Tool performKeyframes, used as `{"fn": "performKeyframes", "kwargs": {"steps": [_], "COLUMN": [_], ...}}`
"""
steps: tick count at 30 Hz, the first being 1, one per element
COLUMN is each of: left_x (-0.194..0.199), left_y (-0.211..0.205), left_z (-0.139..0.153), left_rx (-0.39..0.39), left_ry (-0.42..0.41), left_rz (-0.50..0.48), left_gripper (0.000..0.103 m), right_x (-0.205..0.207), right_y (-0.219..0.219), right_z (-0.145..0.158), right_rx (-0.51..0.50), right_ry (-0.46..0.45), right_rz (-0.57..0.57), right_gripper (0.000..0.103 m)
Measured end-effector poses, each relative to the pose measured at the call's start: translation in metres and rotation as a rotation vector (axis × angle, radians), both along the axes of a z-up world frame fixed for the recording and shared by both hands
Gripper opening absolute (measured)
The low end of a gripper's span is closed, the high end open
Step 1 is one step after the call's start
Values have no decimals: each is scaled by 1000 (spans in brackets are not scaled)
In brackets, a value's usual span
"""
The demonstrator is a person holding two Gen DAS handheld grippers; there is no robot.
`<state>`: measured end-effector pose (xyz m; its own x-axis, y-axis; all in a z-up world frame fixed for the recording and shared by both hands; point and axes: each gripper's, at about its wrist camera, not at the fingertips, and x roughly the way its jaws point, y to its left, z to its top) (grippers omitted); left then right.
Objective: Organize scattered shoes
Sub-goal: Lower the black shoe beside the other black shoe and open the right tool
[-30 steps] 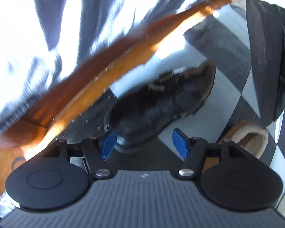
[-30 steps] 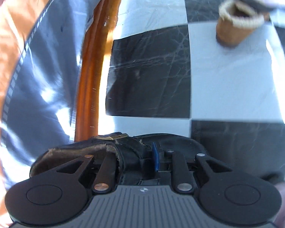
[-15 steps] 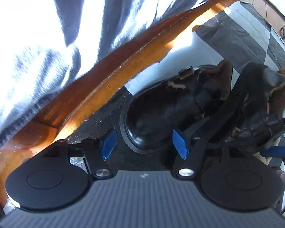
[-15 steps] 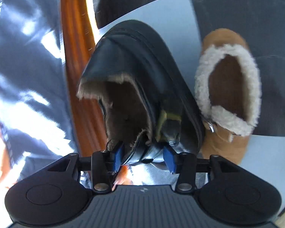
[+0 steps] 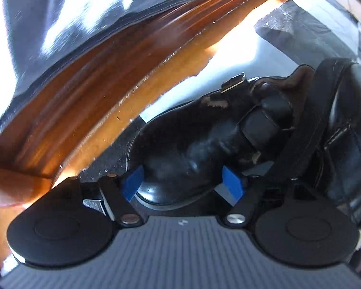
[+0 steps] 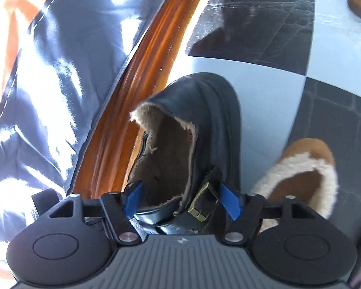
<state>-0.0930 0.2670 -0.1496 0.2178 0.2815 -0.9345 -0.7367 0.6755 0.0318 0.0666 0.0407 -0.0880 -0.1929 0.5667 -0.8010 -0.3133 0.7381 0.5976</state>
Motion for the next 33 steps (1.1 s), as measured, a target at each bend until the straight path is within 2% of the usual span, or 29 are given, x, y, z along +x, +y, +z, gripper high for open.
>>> {"fn": "performKeyframes", "kwargs": {"steps": [4,6,8,11,13,14,15,17,21,22,24,26,27,28,30,31,33], "left_x": [1,6,12,16,16,12,6,-8,-20,-21,-24,-24,-23,-21,-20,-19,-18], "left_y": [3,3,4,10,16,19,21,25,28,29,28,24,23,22,20,20,19], "left_z": [2,1,-2,-2,-1,1,4,11,14,13,9,9,9,9,11,11,14], "left_rx": [13,52,78,98,99,78,48,-3,-17,-28,-37,-21,-8,6,32,44,74], "left_ry": [-11,-19,-29,-46,-74,-91,-117,-152,-158,-155,-146,-138,-134,-129,-114,-106,-107], "left_rz": [23,35,51,86,120,127,136,171,177,172,174,165,154,142,117,104,93], "left_gripper": [72,72,72,72,72,72,67,65,65,65,65,65,65,65,65,65,66], "right_x": [-2,-1,6,17,16,15,13,6,-7,-10,-12,-10,-7,-2,3,4,6], "right_y": [13,19,22,16,8,5,1,-12,-27,-26,-24,-23,-21,-17,-11,-6,-2], "right_z": [-1,-4,-20,-37,-40,-40,-40,-41,-42,-44,-48,-52,-54,-54,-51,-48,-47], "right_rx": [-11,-17,-19,34,68,77,79,74,119,114,93,47,32,32,1,-20,-12], "right_ry": [-50,-55,30,142,175,183,184,200,208,203,200,188,162,97,-48,-116,-104], "right_rz": [18,9,-83,-263,-308,-315,-315,-307,-269,-257,-262,-272,-257,-205,-125,-78,-37], "right_gripper": [69,69,68,68,66,62,51,28,28,29,35,37,39,40,54,52,52]}}
